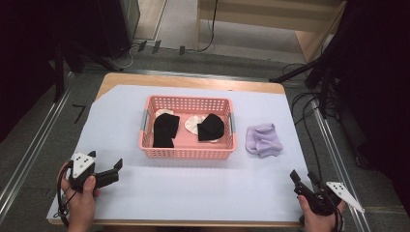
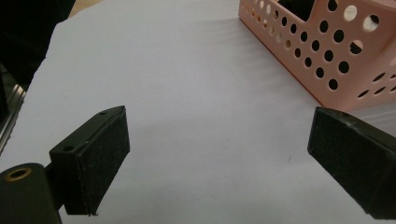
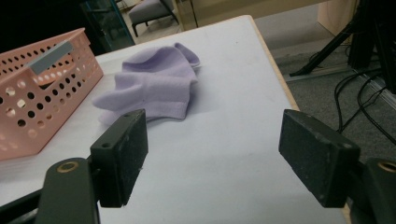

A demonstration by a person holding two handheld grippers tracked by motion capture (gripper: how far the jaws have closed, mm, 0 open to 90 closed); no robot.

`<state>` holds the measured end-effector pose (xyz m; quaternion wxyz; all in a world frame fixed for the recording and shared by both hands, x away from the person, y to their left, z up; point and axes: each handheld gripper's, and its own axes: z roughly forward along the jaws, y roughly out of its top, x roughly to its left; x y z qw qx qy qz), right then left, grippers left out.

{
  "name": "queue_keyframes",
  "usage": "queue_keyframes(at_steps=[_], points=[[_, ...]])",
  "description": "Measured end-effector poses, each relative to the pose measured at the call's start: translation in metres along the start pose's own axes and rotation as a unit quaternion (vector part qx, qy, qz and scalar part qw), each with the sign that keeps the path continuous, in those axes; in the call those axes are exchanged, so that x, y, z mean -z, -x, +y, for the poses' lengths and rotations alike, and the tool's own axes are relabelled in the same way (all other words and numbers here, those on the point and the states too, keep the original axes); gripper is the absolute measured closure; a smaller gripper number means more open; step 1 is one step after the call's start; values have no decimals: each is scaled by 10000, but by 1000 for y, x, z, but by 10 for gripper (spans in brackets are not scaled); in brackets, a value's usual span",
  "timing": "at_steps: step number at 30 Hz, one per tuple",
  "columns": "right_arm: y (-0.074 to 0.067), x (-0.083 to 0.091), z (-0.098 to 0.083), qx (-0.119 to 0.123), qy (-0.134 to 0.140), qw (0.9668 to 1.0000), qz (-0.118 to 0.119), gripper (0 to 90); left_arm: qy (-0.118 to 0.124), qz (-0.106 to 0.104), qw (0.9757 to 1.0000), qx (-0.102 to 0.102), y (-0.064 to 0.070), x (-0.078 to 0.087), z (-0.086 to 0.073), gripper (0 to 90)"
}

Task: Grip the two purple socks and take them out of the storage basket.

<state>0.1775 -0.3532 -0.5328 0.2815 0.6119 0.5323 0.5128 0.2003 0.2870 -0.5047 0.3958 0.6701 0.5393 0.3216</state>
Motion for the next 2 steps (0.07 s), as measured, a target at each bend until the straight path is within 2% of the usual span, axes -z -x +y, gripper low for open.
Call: queue_keyframes(at_steps=[2], points=[[1,1,0,-171,13,9998,-64,239,2,10,10000,-27,0,1,0,63]])
